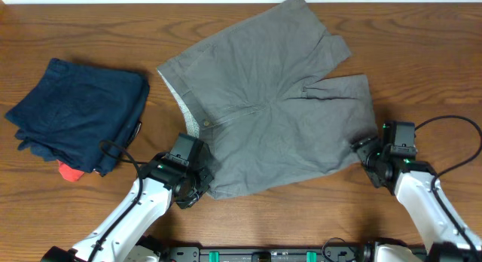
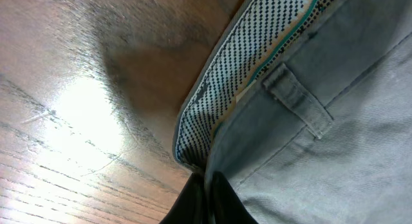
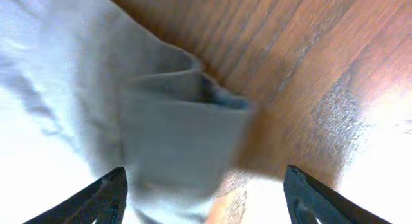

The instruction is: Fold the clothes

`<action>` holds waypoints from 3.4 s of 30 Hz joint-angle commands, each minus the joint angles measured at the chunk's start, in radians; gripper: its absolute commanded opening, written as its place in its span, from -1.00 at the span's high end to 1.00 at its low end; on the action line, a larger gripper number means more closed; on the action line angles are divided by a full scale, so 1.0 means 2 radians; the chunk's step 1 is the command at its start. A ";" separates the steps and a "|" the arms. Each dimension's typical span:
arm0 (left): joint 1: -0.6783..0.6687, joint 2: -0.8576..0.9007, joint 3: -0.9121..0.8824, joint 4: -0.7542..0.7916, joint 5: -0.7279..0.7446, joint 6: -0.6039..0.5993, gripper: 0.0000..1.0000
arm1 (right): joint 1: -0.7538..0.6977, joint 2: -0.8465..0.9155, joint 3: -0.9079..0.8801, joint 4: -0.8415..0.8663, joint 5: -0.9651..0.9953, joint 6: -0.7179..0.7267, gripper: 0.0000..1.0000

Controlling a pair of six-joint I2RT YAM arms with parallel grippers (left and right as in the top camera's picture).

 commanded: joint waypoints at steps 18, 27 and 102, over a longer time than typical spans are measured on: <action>-0.002 0.003 -0.004 -0.004 -0.005 0.012 0.87 | -0.006 0.060 0.001 0.011 0.041 -0.006 -0.21; -0.002 -0.022 0.003 -0.029 0.011 0.097 0.88 | -0.011 0.006 0.013 -0.046 0.049 -0.056 0.98; 0.168 0.127 0.029 0.339 0.074 0.206 -0.96 | 0.052 0.339 0.336 0.085 -0.023 -0.335 -0.54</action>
